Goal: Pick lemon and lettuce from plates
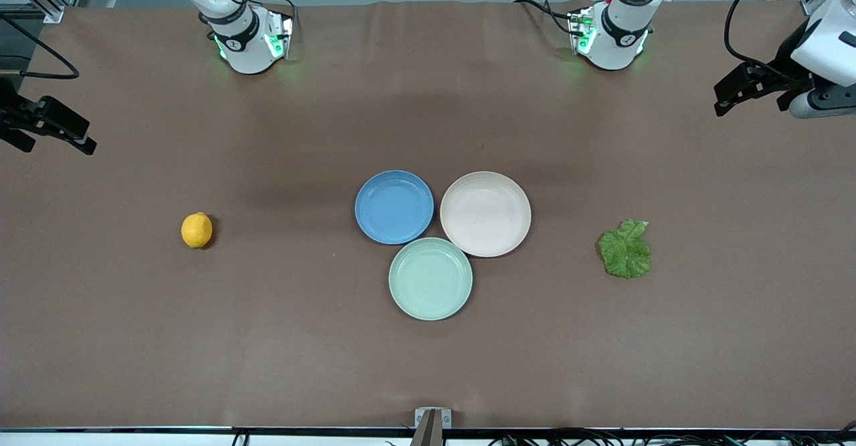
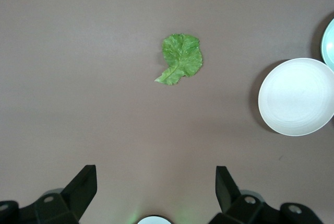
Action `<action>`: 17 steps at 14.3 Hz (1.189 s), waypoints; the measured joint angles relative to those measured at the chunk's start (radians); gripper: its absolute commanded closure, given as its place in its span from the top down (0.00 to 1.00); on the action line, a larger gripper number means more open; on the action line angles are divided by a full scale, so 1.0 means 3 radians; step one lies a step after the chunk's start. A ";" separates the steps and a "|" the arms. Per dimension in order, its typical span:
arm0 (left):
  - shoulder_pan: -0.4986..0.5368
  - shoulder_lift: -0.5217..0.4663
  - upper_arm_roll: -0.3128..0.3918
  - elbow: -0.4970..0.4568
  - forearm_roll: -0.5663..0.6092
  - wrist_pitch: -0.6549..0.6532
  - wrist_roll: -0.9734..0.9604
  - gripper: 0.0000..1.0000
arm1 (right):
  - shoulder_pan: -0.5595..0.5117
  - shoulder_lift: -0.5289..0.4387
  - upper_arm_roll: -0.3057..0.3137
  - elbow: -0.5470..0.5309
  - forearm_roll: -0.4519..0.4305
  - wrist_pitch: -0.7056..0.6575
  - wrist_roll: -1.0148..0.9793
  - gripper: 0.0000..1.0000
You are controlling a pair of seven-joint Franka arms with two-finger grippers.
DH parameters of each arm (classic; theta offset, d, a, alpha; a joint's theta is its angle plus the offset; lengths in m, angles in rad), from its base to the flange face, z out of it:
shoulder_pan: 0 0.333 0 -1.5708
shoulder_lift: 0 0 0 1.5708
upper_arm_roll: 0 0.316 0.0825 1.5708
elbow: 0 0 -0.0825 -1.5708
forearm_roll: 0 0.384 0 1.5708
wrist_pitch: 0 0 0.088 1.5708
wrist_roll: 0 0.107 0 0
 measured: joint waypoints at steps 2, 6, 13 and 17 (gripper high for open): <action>0.0004 0.0001 0.0007 0.0000 -0.0068 0.0004 0.0000 1.00 | 0.0000 0.0000 0.0000 0.0003 0.0000 0.0003 0.0001 1.00; 0.0026 0.0010 0.0018 0.0000 -0.0086 0.0006 0.0000 1.00 | 0.0000 0.0003 0.0001 0.0011 0.0001 0.0003 0.0001 1.00; 0.0036 0.0018 0.0020 0.0015 -0.0086 0.0011 0.0000 1.00 | 0.0000 0.0005 0.0001 0.0015 0.0001 0.0004 0.0001 1.00; 0.0036 0.0030 0.0018 0.0024 -0.0079 0.0011 0.0000 1.00 | 0.0000 0.0005 0.0001 0.0015 0.0001 0.0004 0.0001 1.00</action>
